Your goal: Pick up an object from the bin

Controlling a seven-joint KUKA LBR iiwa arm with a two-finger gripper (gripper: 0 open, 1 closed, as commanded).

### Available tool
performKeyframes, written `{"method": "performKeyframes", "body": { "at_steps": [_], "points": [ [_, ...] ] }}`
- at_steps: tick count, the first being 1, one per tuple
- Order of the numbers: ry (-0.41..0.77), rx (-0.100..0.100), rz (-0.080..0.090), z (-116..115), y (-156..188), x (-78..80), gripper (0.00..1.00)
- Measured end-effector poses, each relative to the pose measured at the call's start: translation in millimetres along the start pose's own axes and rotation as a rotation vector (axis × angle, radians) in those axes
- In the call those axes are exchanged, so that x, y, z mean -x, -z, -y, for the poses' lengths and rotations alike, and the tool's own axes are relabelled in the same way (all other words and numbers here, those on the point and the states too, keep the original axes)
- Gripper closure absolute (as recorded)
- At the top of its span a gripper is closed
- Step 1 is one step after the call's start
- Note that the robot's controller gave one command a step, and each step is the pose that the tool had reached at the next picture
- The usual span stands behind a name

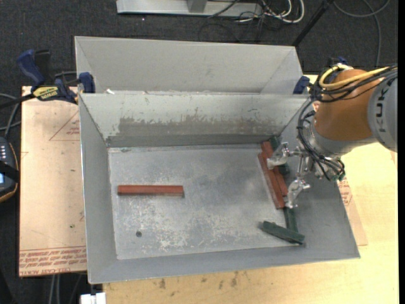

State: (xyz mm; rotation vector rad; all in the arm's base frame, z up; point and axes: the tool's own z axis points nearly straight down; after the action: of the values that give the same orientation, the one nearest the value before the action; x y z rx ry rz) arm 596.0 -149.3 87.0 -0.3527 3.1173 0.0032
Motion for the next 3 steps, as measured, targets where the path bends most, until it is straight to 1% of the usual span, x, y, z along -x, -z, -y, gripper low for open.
{"method": "performKeyframes", "body": {
  "at_steps": [1,2,3],
  "points": [
    [0.000,-0.005,0.010,0.1,2.4,1.8,0.00],
    [0.169,-0.013,0.017,1.5,4.0,4.9,0.00],
    [0.428,-0.012,0.030,-3.8,6.5,-1.4,0.00]
  ]
}}
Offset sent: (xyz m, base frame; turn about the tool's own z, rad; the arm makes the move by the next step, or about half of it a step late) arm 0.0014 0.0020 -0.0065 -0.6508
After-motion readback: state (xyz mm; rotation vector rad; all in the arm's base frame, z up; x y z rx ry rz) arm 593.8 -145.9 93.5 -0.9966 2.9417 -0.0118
